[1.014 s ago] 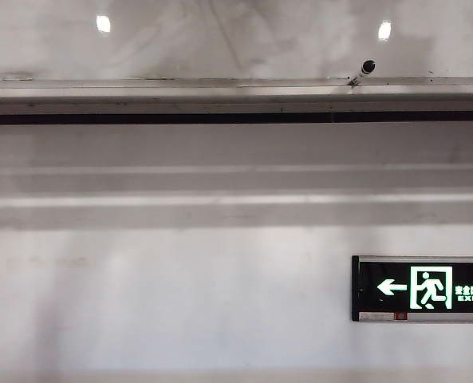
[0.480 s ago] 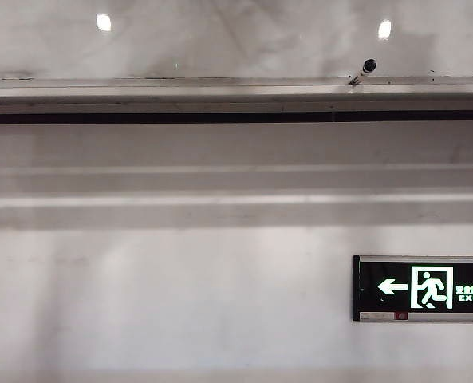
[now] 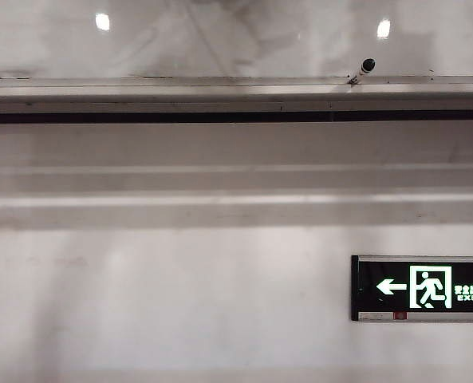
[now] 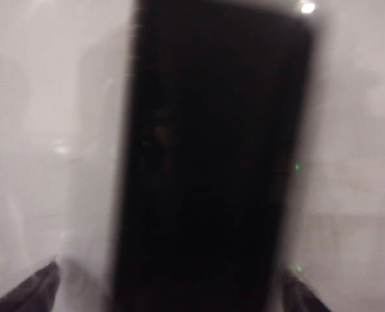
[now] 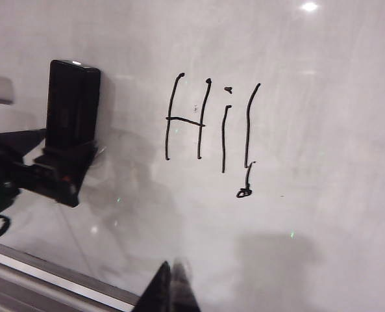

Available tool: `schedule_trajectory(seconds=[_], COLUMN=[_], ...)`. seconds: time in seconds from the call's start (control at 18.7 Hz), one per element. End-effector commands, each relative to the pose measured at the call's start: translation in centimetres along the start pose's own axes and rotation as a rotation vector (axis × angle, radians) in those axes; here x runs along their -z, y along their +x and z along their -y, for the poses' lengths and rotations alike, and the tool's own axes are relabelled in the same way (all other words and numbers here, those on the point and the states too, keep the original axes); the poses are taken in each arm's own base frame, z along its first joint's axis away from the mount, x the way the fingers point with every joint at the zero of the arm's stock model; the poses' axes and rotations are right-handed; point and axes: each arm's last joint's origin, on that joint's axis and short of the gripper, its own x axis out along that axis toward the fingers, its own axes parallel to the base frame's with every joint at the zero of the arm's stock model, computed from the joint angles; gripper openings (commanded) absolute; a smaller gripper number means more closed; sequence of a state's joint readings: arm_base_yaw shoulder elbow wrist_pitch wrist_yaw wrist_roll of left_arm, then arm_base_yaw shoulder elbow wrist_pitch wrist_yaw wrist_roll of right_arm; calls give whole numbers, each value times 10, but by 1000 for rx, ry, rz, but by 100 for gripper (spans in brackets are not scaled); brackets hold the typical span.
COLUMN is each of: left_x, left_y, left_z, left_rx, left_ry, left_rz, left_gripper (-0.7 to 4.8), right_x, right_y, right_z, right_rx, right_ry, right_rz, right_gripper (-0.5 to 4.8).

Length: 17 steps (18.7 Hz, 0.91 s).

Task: Wipe the whiteboard clean using the black magnetic whiteboard eraser attached to the whiteboard.

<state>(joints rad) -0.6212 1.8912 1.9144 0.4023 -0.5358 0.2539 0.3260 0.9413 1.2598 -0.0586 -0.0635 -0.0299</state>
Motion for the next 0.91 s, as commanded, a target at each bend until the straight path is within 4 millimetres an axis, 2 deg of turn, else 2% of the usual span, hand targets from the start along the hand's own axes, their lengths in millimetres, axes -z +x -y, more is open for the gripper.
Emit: schedule_trajectory(seconds=[0.05,0.32,0.43,0.64,0.91], left_x=[-3,14,23,26,31], left_y=[3,10,12,14,12], left_z=[-4,1,5,4,15], left_rx=[-3,68,85,100,309], left_ry=[-28,-12,-5,-1,11], left_rz=[59,57,47,51,82], left_gripper=[479,479,314,113,115], right_x=[-6,-6,-6,-6,-6], right_y=[-3,-3,-3,-3,-4], right_z=[-1,-1,-1,-1,-1], right_rx=[-8,-8,-8,-9,-12], right_ry=[2,2,2,2,2], right_rz=[32,32,32,33,35], right_gripper=[-6,-6,-6,-6,-6])
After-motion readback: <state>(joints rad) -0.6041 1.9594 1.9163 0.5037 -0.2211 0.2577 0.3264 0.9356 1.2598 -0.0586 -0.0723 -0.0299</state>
